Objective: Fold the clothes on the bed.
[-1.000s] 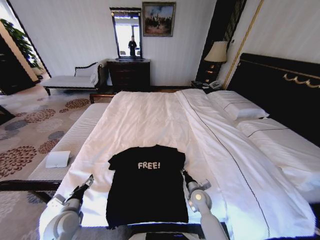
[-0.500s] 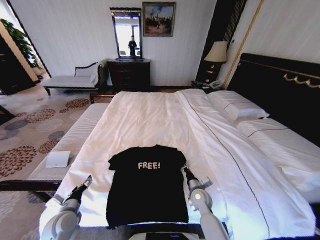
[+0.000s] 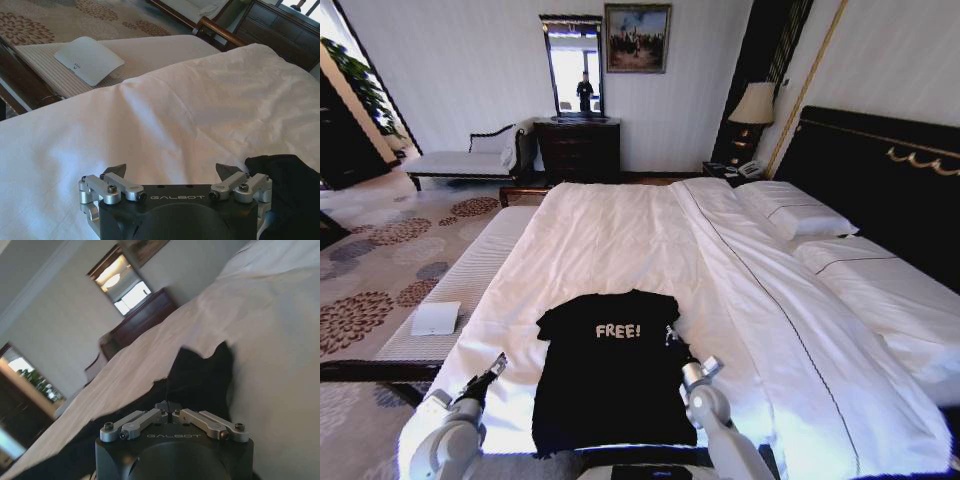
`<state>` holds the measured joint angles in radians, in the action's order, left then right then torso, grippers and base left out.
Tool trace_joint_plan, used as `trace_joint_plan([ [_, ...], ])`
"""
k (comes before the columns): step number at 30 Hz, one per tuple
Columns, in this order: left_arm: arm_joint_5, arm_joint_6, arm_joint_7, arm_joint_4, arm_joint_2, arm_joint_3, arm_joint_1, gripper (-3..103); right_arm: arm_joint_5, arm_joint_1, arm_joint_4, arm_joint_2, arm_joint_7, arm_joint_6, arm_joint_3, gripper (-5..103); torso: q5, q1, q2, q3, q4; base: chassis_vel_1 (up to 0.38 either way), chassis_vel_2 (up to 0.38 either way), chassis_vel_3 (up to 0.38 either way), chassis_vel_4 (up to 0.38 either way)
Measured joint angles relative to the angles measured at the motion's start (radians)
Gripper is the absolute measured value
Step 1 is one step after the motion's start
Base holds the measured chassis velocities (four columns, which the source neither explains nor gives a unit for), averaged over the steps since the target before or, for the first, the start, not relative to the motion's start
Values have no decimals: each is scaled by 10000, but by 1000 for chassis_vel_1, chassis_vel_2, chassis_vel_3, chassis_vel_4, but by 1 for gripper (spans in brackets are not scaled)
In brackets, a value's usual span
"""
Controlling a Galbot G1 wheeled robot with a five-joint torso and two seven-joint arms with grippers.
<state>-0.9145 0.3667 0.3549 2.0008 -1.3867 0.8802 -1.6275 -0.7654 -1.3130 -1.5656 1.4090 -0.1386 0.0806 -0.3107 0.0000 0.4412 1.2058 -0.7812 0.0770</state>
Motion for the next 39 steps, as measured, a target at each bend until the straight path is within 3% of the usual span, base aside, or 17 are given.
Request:
trace_joint_plan([
  [6, 17, -31, -14, -262, -35, -35, 101, 100, 815, -203, 520, 47, -472, 316, 370, 0, 0, 0, 0, 0, 1, 0, 0, 0, 0],
  [10, 70, -60, -29, -347, -112, -63, 114, 100, 926, -408, 596, 74, -946, 693, 449, 21, -1, 0, 0, 0, 1, 0, 0, 0, 0],
  [12, 73, -61, -30, -347, -119, -62, 114, 100, 901, -439, 563, 76, -1076, 778, 445, 21, 0, 0, 0, 0, 1, 0, 0, 0, 0],
  [17, 73, -63, -33, -312, -112, -13, 103, 100, 343, -460, 106, 39, -1356, 987, 401, 43, 0, 1, 0, 0, 1, 0, 0, 0, 0],
  [21, 70, -68, -34, -276, -128, 13, 87, 100, -1041, -99, -190, -17, -371, 701, 433, 60, 0, 0, 0, 0, 2, 0, 0, 0, 0],
  [24, 75, -71, -34, -254, -160, 13, 69, 100, -1529, 178, -191, -46, 328, 427, 468, 65, 0, 0, 0, 0, 1, 0, 0, 0, 0],
  [25, 81, -71, -34, -246, -177, 13, 58, 100, -1838, 390, -169, -71, 791, 186, 499, 76, -1, 0, 0, 0, 1, 0, 0, 0, 0],
  [26, 81, -71, -34, -246, -177, 13, 58, 100, -1838, 390, -169, -71, 791, 186, 499, 76, -1, 0, 0, 0, 1, 0, 0, 0, 0],
  [27, 89, -74, -35, -244, -188, 13, 54, 100, -2211, 663, -91, -112, 1291, -140, 560, 76, 1, 1, 0, 0, 1, 0, 0, 0, 0],
  [28, 95, -75, -34, -244, -189, 16, 53, 100, -2423, 869, -4, -141, 1554, -330, 587, 81, 0, 1, 0, 0, 1, 0, 0, 0, 0],
  [33, 124, -76, -31, -274, -156, 41, 53, 100, -2716, 1487, 445, -183, 1846, -600, 625, 99, 0, 0, 0, 0, 0, 0, 0, 0, 0],
  [39, 189, -76, -13, -363, -202, 6, 147, 100, -2773, 1867, 850, -198, 1893, -640, 570, 100, 1, 1, 0, -1, 1, 0, 0, 0, 0],
])
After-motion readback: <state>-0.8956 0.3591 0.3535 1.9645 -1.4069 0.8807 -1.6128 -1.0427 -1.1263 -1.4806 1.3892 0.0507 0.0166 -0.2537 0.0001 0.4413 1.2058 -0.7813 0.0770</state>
